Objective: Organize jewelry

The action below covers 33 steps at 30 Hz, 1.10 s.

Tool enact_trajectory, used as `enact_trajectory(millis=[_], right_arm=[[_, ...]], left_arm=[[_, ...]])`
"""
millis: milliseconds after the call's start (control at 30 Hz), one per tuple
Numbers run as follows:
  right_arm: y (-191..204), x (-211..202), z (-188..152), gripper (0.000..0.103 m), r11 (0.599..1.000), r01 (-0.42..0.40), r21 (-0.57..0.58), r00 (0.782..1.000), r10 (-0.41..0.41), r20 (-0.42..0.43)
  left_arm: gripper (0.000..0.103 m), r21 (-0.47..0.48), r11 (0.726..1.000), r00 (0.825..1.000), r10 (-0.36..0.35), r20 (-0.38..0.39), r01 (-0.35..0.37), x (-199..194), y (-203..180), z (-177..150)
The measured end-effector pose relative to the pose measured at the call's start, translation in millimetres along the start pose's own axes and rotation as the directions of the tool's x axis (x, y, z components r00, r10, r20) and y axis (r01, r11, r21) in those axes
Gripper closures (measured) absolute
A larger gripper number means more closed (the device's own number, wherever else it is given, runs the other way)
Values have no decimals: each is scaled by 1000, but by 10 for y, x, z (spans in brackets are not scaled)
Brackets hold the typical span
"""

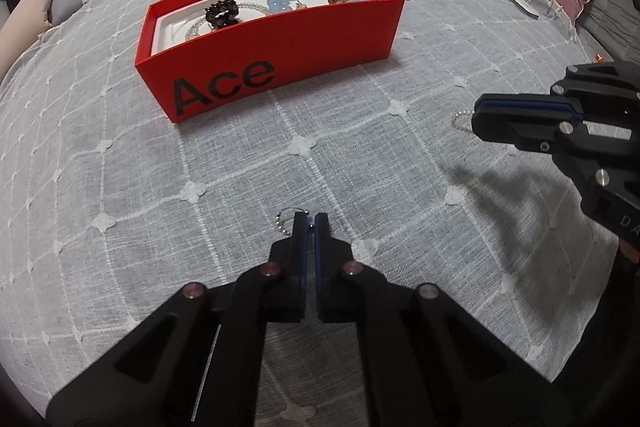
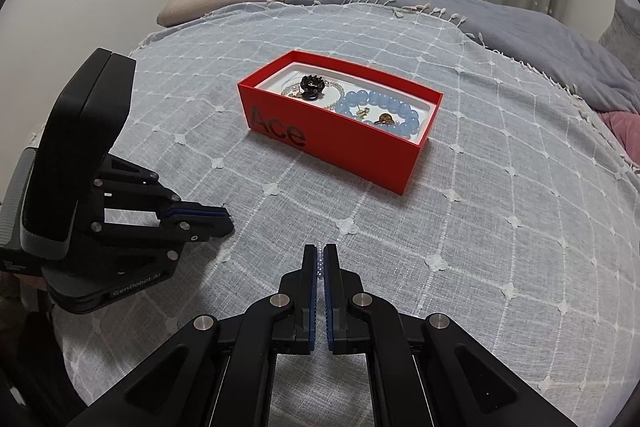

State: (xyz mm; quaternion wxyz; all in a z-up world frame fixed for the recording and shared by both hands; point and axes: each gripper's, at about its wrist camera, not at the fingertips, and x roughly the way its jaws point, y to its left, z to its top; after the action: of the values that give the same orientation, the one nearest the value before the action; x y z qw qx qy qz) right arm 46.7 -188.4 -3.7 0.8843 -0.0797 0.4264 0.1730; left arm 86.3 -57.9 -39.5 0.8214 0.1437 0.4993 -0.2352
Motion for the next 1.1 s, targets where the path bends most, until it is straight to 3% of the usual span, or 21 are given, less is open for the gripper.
enact_trajectory(millis=[333,467,600,733,967,1100], right_arm=[[3,-27,3,100,1000,1,0,1000,-1,7],[5,-26,6,100,1000,2,0,1000,-2,5],[1,-27,5,100,1000,2,1,1000,-2,5],[-4,-26,2,100,1000,2,2,1000,-2,5],[-2,-21,6,100,1000,0,-1,1000,0,6],[3,-26,10,100,1000,0,-2,1000,0,8]], left_arm=[[100,-143,980,990,-132,43,137,-159,307,48],[100,-148,981,991,-120,54,127,-193,331,33],[98,-96,988,992,-121,34,123,-157,229,20],[80,-11,999,999,-53,6,53,-87,86,-17],[80,188,978,996,84,43,-91,26,-208,-88],[81,205,972,994,103,43,-110,27,-236,-86]])
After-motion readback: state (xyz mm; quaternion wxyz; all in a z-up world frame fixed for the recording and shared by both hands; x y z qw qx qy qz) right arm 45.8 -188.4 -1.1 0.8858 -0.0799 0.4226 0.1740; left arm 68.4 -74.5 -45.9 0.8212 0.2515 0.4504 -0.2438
